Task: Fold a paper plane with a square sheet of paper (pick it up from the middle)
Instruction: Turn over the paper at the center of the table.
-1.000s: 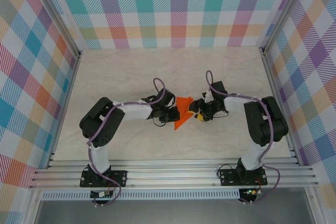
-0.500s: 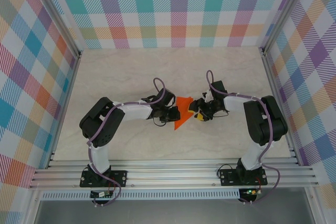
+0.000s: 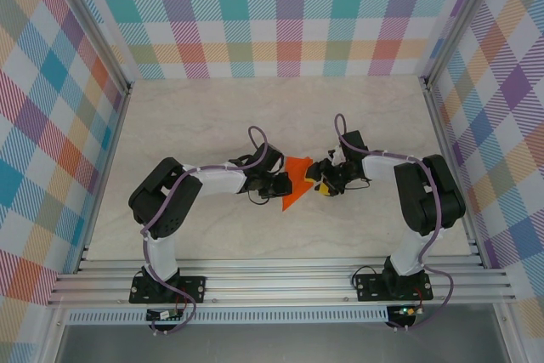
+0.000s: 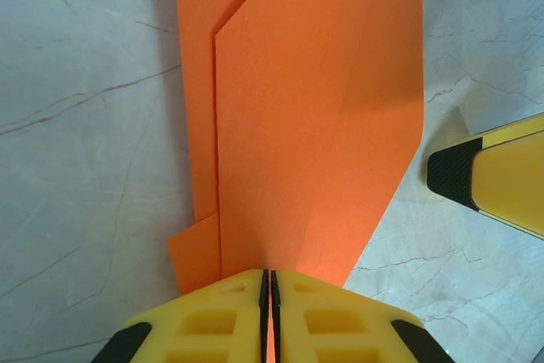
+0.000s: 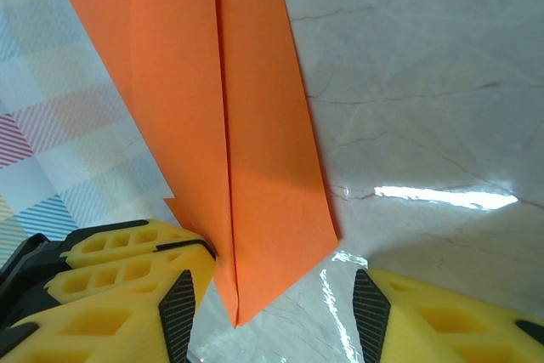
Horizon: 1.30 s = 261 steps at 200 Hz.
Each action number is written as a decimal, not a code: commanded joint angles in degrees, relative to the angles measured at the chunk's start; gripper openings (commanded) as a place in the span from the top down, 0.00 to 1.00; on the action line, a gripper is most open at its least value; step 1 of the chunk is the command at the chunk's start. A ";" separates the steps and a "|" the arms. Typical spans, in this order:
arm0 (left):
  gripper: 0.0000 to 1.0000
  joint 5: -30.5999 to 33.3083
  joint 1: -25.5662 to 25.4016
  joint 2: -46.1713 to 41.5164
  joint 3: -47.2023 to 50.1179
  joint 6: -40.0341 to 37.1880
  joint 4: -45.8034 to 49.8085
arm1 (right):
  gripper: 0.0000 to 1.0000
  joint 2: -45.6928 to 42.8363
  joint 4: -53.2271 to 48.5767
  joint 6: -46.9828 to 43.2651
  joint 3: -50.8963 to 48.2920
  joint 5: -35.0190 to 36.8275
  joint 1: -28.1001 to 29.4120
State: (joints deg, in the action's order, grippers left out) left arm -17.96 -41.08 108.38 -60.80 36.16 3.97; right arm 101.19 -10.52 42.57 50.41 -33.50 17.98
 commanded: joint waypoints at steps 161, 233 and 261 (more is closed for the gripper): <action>0.89 0.63 1.76 -3.60 4.73 2.85 -3.83 | 0.46 -0.44 2.30 0.16 2.08 3.50 2.21; 0.82 -2.27 1.88 -7.28 1.61 0.58 -3.05 | 0.44 -1.75 1.67 -0.47 1.70 4.09 2.20; 0.84 -1.70 2.23 -4.61 -0.36 -0.30 -1.77 | 0.43 -0.81 2.22 -0.03 2.06 4.10 2.24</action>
State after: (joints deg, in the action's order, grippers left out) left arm -19.49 -39.86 102.56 -58.65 37.63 0.10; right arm 100.77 -9.67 43.03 51.55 -29.52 19.94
